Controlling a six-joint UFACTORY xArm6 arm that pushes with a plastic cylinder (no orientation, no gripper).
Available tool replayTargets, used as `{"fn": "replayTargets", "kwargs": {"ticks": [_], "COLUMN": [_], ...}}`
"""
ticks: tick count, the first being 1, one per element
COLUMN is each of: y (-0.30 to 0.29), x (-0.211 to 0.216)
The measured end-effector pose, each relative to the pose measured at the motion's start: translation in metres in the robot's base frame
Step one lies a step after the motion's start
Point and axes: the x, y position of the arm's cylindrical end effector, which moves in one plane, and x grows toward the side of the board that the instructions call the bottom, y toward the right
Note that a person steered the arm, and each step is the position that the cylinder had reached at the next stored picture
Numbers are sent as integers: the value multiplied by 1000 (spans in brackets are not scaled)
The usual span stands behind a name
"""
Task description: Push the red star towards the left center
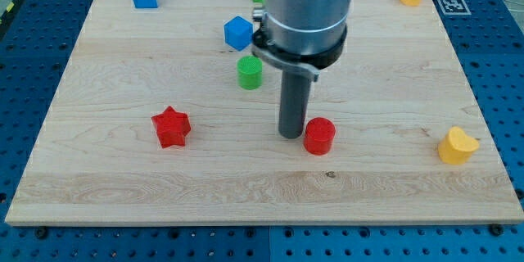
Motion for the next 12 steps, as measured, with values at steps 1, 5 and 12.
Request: {"fn": "replayTargets", "kwargs": {"ticks": [1, 5, 12], "y": [-23, -37, -152], "x": [12, 73, -28]}}
